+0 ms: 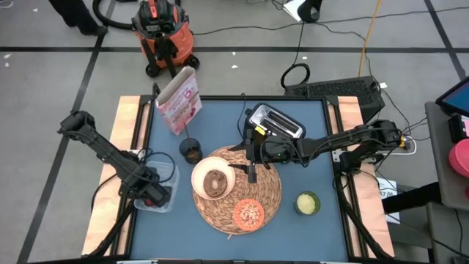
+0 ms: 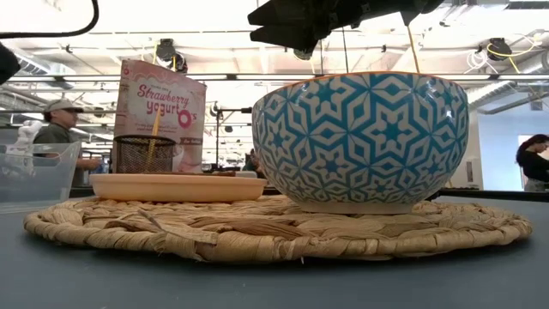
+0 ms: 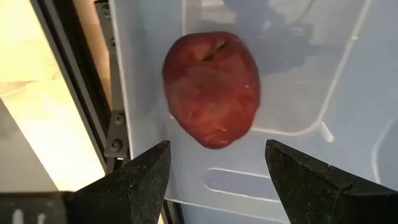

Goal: Arrange a breakfast setting
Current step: Put the red apple on the top left of the placemat

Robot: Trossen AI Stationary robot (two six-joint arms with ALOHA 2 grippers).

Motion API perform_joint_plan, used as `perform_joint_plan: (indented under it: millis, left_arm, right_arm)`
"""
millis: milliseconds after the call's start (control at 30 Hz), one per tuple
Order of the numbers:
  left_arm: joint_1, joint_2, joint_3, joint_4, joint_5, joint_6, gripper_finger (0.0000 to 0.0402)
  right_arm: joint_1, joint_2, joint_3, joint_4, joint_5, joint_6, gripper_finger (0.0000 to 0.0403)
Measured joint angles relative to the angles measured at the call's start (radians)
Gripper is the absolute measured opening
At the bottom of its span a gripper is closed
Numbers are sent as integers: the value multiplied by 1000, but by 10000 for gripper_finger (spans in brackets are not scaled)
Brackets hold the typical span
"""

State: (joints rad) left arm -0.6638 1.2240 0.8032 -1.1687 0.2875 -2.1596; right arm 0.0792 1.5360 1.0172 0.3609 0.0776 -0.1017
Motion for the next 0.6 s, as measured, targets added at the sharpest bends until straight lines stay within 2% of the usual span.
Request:
perform_joint_plan:
  millis: [433,600]
  left_arm:
    - [-54,0,-37,30,-2,-115,267]
    - [-66,0,-37,30,-56,-160,267]
  right_arm:
    - [0,0,0,0,0,3,247]
    - [0,0,0,0,0,3,247]
